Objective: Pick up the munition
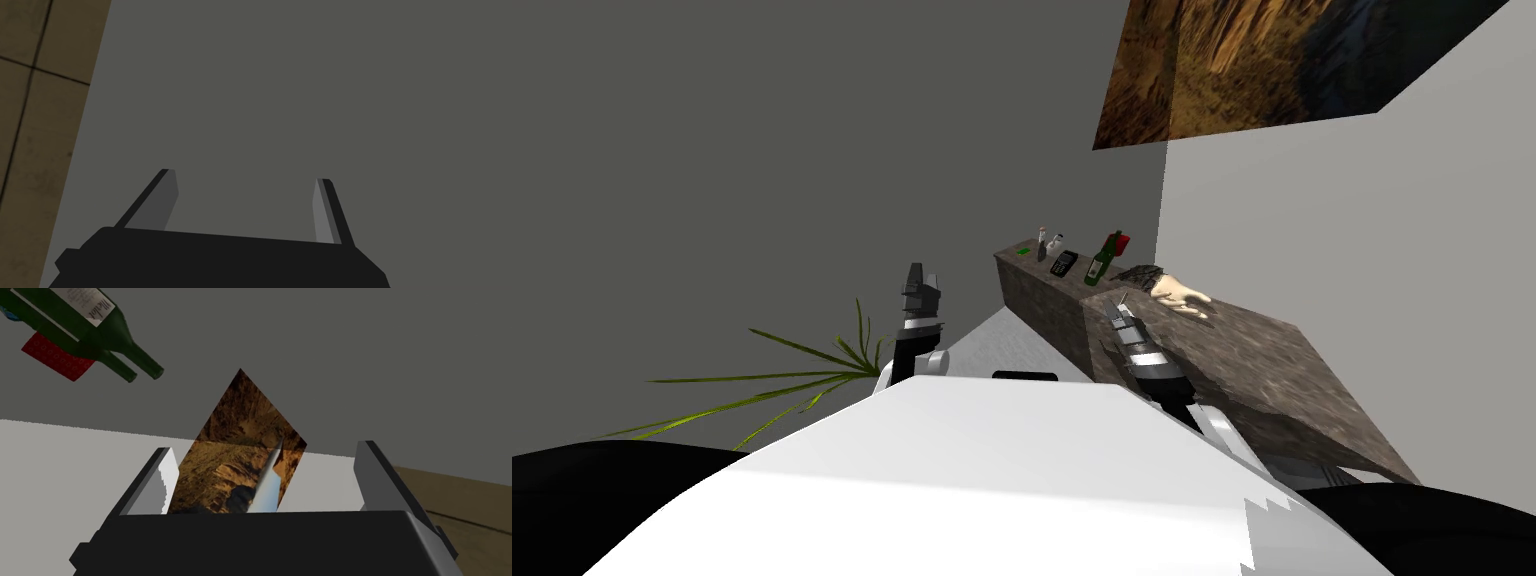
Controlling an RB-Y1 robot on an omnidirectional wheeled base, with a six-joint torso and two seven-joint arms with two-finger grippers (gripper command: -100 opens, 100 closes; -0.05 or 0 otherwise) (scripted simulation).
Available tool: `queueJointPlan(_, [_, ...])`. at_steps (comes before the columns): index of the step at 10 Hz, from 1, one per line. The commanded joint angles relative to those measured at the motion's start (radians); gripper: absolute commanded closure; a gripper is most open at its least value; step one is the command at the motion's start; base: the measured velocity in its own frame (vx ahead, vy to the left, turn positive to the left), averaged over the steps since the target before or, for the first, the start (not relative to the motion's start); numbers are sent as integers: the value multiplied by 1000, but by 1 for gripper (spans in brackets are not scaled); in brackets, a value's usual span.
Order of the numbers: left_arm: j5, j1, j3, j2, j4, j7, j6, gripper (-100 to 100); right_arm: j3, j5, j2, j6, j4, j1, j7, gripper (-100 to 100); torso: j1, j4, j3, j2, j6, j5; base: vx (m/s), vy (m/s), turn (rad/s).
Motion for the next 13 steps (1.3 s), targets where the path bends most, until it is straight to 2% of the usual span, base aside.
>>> queueJointPlan(1, [0, 0, 0, 0, 0, 0, 0, 0, -8, 32, -17, 11, -6, 29, 11, -100, 0, 0, 0, 0, 0, 0, -6, 24, 46])
queueJointPlan(2, [0, 0, 0, 0, 0, 0, 0, 0, -23, 70, -48, 26, -8, 73, 33, -100, -1, 0, 0, 0, 0, 0, -7, 23, 90])
queueJointPlan(3, [0, 0, 0, 0, 0, 0, 0, 0, -23, 81, -48, 26, -8, 74, 33, -100, -1, 0, 0, 0, 0, 0, -8, 18, 55])
queueJointPlan(4, [0, 0, 0, 0, 0, 0, 0, 0, -38, 124, -78, 42, -9, 117, 56, -100, -1, 0, 0, -1, 0, 0, -4, 28, 118])
queueJointPlan(5, [0, 0, 0, 0, 0, 0, 0, 0, -38, 132, -78, 42, -9, 120, 56, -100, -1, 0, 0, -1, 0, 0, -3, 18, 41])
queueJointPlan(6, [0, 0, 0, 0, 0, 0, 0, 0, -53, 172, -109, 57, -10, 166, 81, -100, -1, 0, 0, -1, 0, 0, -2, 21, 95])
queueJointPlan(7, [0, 0, 0, 0, 0, 0, 0, 0, -53, 184, -109, 57, -10, 167, 81, -100, -1, 0, -1, -1, 0, 0, 0, 15, 66])
queueJointPlan(8, [0, 0, 0, 0, 0, 0, 0, 0, -67, 221, -140, 72, -11, 208, 106, -100, -1, 0, -1, -1, 0, 0, 5, 19, 112])
queueJointPlan(9, [0, 0, 0, 0, 0, 0, 0, 0, -67, 237, -140, 72, -11, 214, 106, -100, -1, 0, -1, -1, 0, 0, 4, 11, 58])
queueJointPlan(10, [0, 0, 0, 0, 0, 0, 0, 0, -80, 273, -171, 87, -12, 243, 131, -100, -2, 0, -1, -2, 0, 0, 5, 13, 139])
queueJointPlan(11, [0, 0, 0, 0, 0, 0, 0, 0, -80, 291, -171, 87, -12, 262, 131, -100, -2, 0, -1, -1, 0, 0, 7, 5, 64])
queueJointPlan(12, [0, 0, 0, 0, 0, 0, 0, 0, -93, 324, -202, 101, -12, 297, 158, -100, -2, 0, -1, -1, 0, -1, 10, 7, 123])
queueJointPlan(13, [0, 0, 0, 0, 0, 0, 0, 0, -93, 346, -202, 101, -12, 309, 158, -100, -2, 0, -1, -2, 0, 0, 12, 2, 75])
